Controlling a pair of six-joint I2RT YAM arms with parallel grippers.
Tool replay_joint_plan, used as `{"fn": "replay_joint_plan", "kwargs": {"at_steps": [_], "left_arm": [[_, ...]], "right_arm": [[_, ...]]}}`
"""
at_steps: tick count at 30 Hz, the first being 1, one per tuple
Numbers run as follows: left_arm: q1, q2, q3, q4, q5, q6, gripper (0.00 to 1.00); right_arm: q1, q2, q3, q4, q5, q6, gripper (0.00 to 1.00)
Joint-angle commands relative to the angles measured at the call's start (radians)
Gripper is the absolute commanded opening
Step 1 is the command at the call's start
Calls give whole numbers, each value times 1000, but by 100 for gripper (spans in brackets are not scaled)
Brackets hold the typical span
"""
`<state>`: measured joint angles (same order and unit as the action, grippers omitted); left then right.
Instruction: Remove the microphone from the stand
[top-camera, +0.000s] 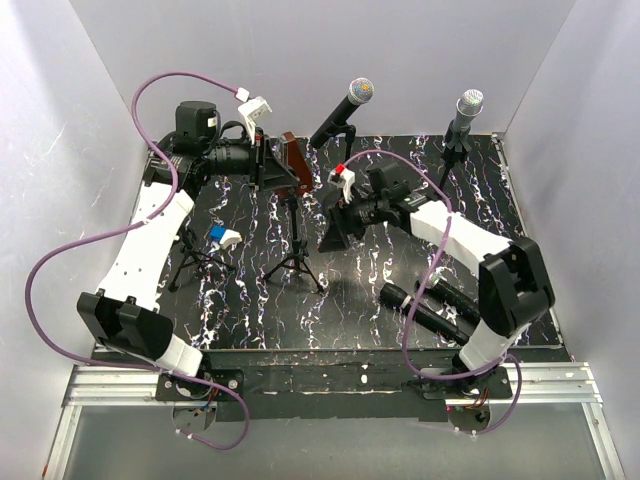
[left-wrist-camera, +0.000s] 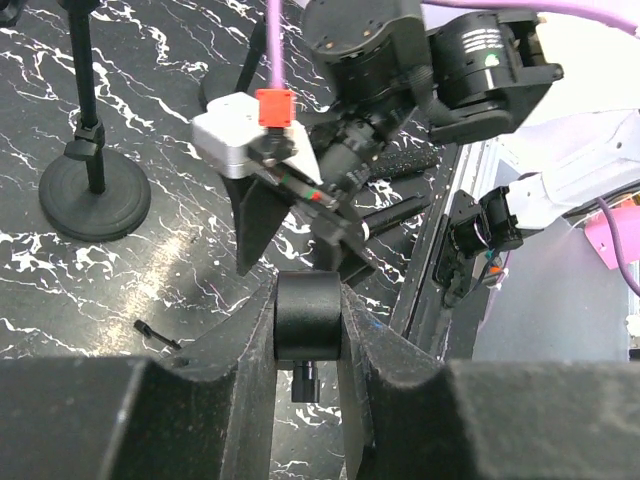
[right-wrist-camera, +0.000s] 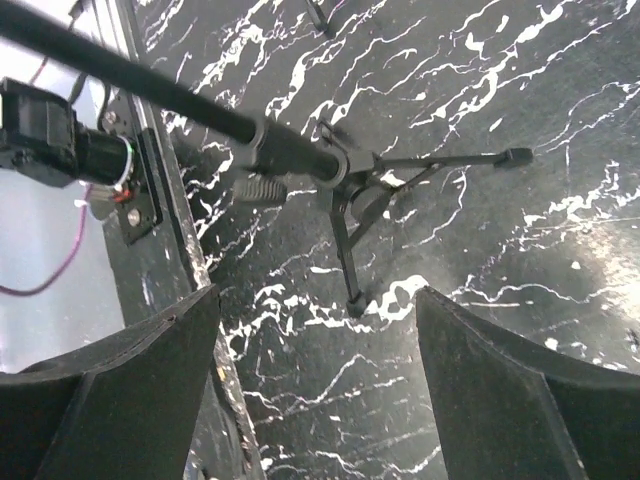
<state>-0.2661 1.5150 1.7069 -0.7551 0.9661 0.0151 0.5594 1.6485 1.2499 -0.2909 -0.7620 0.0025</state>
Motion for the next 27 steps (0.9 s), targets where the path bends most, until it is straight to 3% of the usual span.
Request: {"fn": "replay_joint_plan", "kwargs": {"at_steps": [1, 8, 20, 27], "left_arm": [[-12, -19, 16, -36, -32, -44, 0], [-45, -30, 4, -13, -145, -116, 0], [-114, -64, -12, -35, -303, -136, 0], [-114, -73, -30, -32, -313, -133, 0]], "right_arm": [[13, 57, 77, 172, -43, 224, 84], [27, 135, 114, 234, -39, 364, 76], [36, 180, 102, 282, -126, 404, 56], [30, 160, 69, 334, -217, 387, 63]]}}
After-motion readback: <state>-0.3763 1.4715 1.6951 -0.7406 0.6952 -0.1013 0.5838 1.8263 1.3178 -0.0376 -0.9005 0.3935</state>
